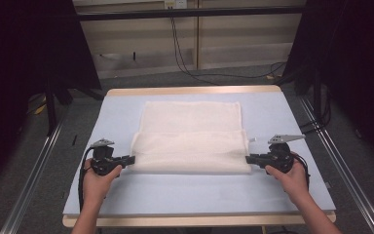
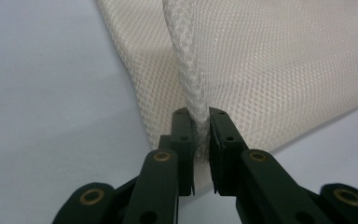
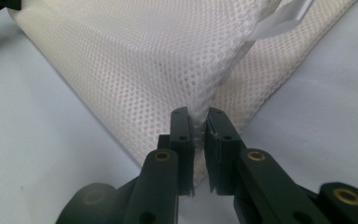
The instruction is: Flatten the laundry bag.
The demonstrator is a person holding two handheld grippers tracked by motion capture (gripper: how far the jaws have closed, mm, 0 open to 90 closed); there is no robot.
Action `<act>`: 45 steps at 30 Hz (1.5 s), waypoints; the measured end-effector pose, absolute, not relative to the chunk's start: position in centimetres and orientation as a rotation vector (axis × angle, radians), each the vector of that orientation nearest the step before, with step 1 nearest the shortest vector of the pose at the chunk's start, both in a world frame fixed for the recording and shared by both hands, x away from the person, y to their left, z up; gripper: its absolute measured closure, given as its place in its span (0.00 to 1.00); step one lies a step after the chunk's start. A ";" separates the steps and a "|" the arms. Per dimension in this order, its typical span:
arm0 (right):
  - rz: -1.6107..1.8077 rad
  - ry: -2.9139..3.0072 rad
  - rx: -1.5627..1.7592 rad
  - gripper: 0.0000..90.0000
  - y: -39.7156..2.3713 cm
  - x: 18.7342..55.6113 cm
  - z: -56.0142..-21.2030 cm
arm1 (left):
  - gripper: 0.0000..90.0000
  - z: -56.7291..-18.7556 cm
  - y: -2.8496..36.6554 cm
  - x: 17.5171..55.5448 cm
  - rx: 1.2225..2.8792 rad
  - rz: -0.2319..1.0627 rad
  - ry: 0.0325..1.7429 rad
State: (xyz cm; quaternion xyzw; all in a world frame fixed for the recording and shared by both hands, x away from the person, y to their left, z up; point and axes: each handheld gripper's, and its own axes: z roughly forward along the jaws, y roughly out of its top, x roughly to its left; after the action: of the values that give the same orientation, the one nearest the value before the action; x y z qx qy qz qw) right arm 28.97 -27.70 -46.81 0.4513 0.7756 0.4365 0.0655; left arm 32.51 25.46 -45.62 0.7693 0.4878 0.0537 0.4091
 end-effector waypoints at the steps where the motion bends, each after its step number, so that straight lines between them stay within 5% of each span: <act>1: 1.315 2.345 1.364 0.91 -27.7 28.9 -46.9 | 0.91 -45.7 25.6 32.3 1.944 0.137 1.224; 19: 1.308 2.393 1.314 0.90 -27.7 26.4 -47.4 | 0.89 -46.0 26.0 30.0 1.985 0.154 1.237; 25: 1.322 2.397 1.328 0.77 -28.3 26.1 -47.2 | 0.88 -45.9 26.2 29.9 1.976 0.151 1.244; 31: 1.304 2.350 1.353 0.88 -29.9 26.3 -46.4 | 0.87 -45.8 26.5 30.1 1.968 0.142 1.245; 45: 1.305 2.383 1.229 0.92 -28.2 27.3 -47.1 | 0.87 -45.9 26.5 29.8 1.971 0.130 1.251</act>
State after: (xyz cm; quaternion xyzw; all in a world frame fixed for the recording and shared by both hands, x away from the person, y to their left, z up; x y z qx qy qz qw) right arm 27.34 -28.20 -47.12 0.4109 0.7966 0.4362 0.0797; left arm 29.80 26.52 -45.93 0.7758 0.4924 0.0510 0.3912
